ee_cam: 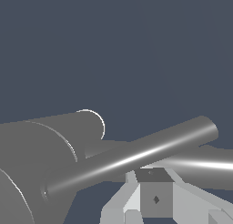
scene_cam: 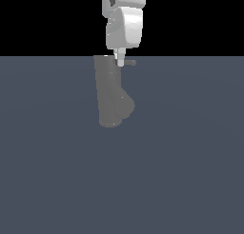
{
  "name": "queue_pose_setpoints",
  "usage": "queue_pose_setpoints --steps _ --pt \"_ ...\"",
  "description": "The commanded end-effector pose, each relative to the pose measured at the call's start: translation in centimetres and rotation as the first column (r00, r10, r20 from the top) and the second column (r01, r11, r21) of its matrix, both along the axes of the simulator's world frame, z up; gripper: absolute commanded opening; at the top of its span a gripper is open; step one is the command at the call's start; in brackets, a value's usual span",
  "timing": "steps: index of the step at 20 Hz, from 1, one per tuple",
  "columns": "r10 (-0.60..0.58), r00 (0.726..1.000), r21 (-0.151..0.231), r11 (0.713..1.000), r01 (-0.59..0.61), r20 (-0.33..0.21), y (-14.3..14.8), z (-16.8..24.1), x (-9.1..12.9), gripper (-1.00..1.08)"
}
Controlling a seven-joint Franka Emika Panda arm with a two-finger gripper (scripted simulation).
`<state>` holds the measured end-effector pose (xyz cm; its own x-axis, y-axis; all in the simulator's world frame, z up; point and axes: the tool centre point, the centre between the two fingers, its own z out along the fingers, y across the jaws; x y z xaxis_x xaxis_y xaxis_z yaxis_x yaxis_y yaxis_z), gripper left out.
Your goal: Turn on the faucet by rotating a designated handle.
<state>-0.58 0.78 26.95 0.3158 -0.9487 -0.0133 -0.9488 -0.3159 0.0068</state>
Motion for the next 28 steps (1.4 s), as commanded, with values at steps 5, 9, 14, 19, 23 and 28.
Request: queue_pose_setpoints --steps 5,9,14,19,23,28 --pt "-0.026 1.000 -0.004 1.000 0.026 0.008 -2.2 0.0 1.7 -1.00" --pt "-0.031 0.999 -0.004 0.999 0.031 0.008 -2.9 0.0 2.5 -1.00" --pt "-0.037 0.999 -0.005 0.999 0.037 0.009 -3.8 0.0 3.6 -1.00" --pt "-0.044 0.999 -0.006 0.999 0.044 0.009 -4.7 0.0 4.6 -1.00" --pt "-0.048 0.999 -0.007 0.999 0.049 0.009 -5.4 0.0 5.4 -1.00" --pt "-0.055 0.998 -0.008 0.998 0.055 0.010 -6.3 0.0 6.4 -1.00"
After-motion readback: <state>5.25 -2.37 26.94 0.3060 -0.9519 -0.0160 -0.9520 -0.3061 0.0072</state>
